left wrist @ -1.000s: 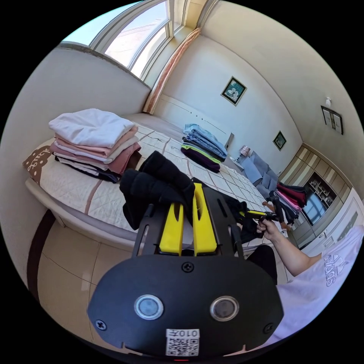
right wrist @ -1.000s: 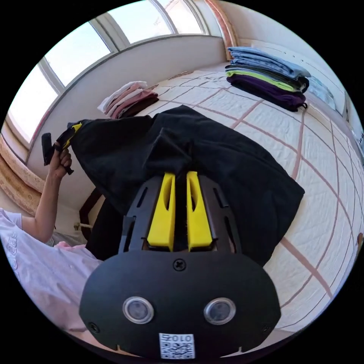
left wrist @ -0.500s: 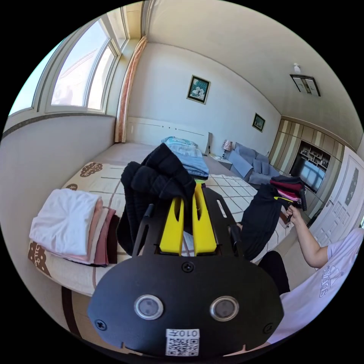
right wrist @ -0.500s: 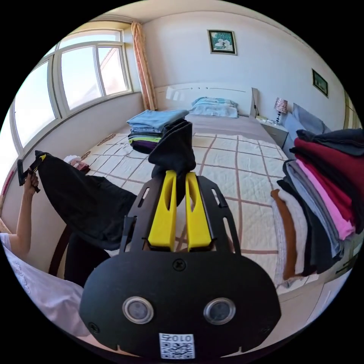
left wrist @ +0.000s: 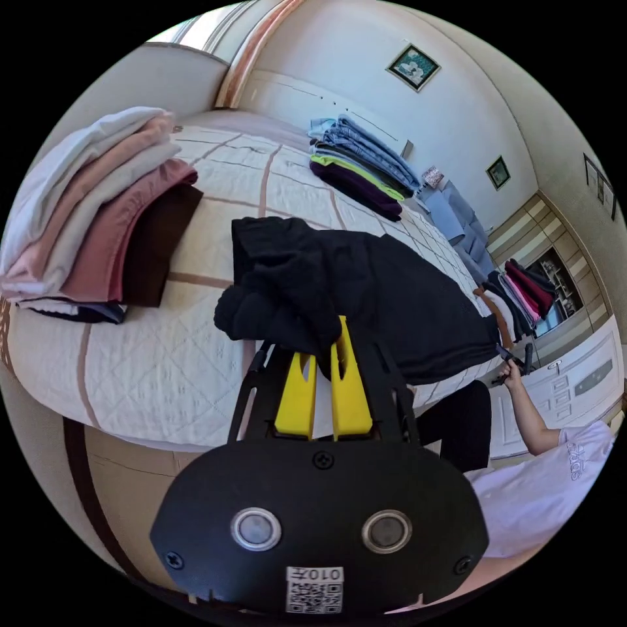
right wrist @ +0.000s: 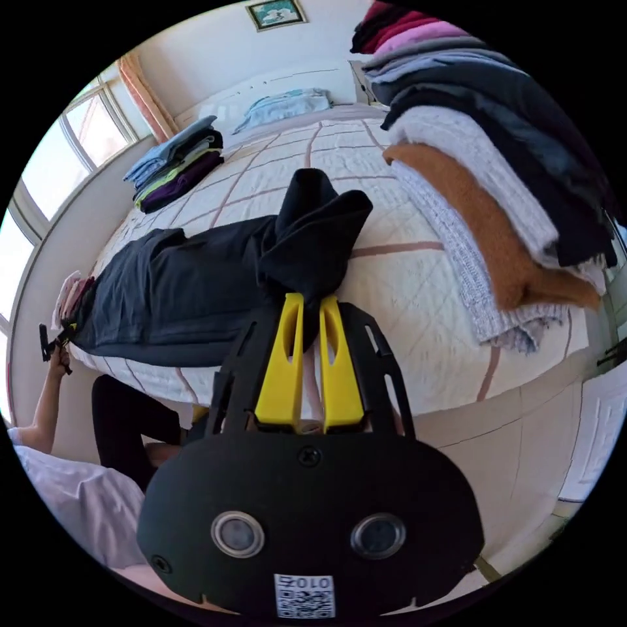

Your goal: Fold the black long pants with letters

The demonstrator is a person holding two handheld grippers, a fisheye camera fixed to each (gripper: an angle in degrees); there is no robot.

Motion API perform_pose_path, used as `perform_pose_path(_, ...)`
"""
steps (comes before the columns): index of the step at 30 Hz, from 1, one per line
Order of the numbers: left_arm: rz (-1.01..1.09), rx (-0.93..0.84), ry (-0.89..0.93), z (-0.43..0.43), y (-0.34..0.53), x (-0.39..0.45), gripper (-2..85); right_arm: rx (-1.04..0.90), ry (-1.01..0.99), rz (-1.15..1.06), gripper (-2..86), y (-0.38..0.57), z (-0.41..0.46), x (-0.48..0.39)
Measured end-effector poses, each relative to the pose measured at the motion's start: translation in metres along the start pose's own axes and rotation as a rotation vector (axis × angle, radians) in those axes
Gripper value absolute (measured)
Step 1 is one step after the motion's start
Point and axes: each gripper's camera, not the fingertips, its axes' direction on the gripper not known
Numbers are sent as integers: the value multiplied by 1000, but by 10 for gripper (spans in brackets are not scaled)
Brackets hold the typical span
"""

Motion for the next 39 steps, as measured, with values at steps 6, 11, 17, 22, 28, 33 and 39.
perform_pose_path(6, -35, 190, 83, -31, 11, -17, 79, 184, -455, 270, 52, 33, -34, 65)
perform_pose_path(11, -160, 53, 160, -6, 21, -42, 83, 12, -393, 385, 54, 63, 6, 89)
perform_pose_path(17, -182, 45, 72, -15, 57, -35, 77, 195, -190, 462, 65, 108, -25, 114)
perform_pose_path(22, -231, 120, -56, -33, 80, -16, 61, 187, -41, 333, 71, 104, -51, 83)
perform_pose_path(28, -308, 310, -248, -43, 114, 27, 35, 105, -228, 296, 87, 93, -13, 46)
perform_pose_path(33, -323, 406, -232, -53, 133, 34, 40, 82, -284, 310, 76, 94, 8, 41)
perform_pose_path(39, -323, 332, -85, -34, 125, 25, 50, 83, -255, 280, 39, 89, 5, 30)
